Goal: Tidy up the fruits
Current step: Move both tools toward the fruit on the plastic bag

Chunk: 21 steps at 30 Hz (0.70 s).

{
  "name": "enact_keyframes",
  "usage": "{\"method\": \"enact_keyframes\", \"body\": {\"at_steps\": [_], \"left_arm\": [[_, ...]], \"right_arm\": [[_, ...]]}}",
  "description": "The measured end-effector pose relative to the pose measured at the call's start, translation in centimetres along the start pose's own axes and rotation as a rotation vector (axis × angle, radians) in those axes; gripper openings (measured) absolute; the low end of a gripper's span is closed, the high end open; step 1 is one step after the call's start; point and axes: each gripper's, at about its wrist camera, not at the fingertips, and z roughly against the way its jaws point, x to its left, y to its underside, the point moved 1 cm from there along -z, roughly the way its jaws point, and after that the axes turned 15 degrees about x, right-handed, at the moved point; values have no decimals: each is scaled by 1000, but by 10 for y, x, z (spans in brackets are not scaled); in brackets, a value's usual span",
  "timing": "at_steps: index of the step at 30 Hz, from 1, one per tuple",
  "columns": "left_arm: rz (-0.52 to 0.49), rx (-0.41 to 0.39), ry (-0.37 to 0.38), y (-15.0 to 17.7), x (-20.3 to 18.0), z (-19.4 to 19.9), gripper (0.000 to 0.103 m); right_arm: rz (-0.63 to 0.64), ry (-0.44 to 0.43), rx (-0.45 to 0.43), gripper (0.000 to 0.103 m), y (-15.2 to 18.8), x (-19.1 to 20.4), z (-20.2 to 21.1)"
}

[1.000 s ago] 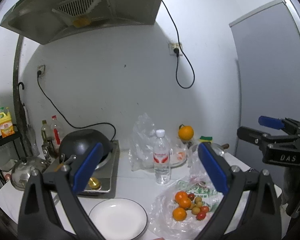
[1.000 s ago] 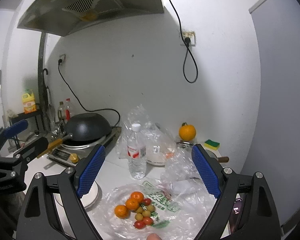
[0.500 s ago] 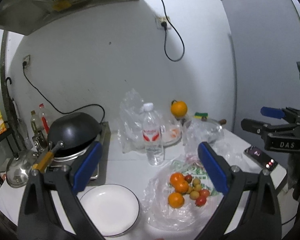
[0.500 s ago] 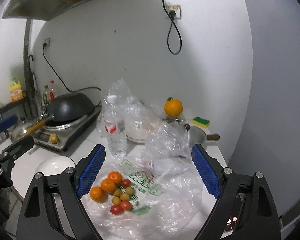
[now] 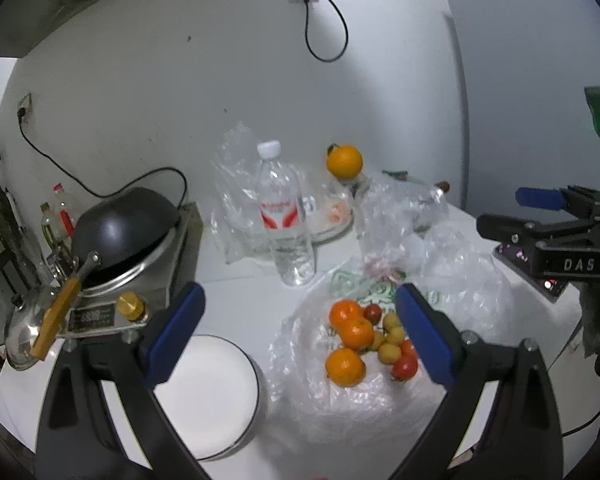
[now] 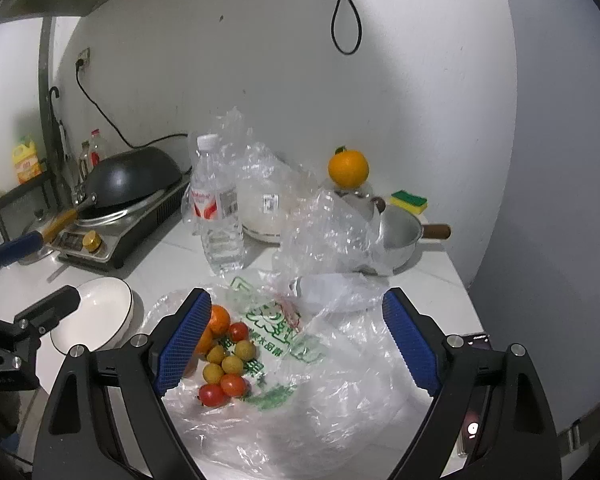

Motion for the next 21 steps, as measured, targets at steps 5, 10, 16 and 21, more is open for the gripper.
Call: {"method": "enact_keyframes", "body": {"at_steps": [5,10,16,21], "left_arm": [[-24,45,8,5,-7,-17,97],[-49,87,16,9,-15,-32,96],[-79,128,25,13,-24,-48,96],[-114,166,41,15,-33,-63,93]], "right_arm": [[-8,-17,32,90,4,-3,-15],[-7,-33,62,90,10,-5,-29],[-6,-42,79,89,12,-8,-37],[-15,-48,93,89,13,-14,-45]]}}
